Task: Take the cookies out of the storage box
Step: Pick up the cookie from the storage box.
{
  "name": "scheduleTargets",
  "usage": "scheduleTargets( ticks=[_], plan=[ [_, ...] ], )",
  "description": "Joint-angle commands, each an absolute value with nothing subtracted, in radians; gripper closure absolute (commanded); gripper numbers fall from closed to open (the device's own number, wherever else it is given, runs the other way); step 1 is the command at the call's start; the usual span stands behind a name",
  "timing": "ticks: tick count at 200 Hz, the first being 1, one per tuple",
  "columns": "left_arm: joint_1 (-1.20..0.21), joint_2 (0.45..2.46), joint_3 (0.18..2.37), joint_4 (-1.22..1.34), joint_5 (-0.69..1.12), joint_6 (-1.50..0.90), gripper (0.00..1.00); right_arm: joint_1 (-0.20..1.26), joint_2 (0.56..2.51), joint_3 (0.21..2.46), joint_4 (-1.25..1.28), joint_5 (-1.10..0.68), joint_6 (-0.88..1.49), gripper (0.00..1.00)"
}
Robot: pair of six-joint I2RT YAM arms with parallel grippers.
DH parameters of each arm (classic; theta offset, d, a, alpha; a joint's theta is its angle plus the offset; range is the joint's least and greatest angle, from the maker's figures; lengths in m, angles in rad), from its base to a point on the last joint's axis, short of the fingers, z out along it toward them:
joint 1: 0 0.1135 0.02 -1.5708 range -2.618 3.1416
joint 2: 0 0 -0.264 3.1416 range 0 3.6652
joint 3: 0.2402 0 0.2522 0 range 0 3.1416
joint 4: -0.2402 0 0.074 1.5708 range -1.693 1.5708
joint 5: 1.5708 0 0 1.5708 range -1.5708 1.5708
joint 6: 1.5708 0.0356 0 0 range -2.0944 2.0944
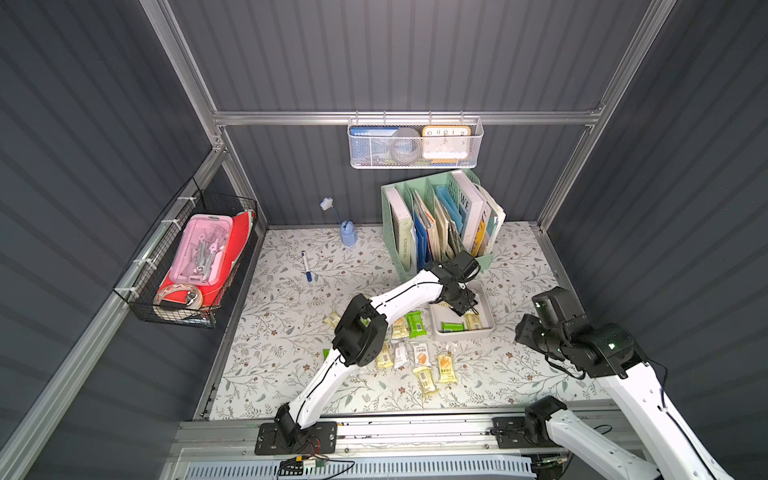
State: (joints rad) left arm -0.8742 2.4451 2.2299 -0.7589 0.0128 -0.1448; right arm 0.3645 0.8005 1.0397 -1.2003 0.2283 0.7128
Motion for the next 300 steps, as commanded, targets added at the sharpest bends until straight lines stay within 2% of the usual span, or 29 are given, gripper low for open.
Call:
scheduleTargets(
  ticks=[1, 160, 300],
  plan=[
    [-0.876, 2.462, 2.258, -0.750, 0.035, -0.109, 0.28, 0.362, 0.786, 1.060, -1.236, 0.247, 0.696, 0.46],
    [-0.876, 2.627, 2.350, -0.651, 0.072, -0.182, 0.28, 0.362, 0.782, 1.033, -1.204, 0.206, 0.704, 0.46],
    [-0.876, 2.631, 2.282, -0.642, 0.048, -0.215, 0.48, 0.362, 0.785, 1.026, -1.192, 0.203, 0.707, 0.46]
  ],
)
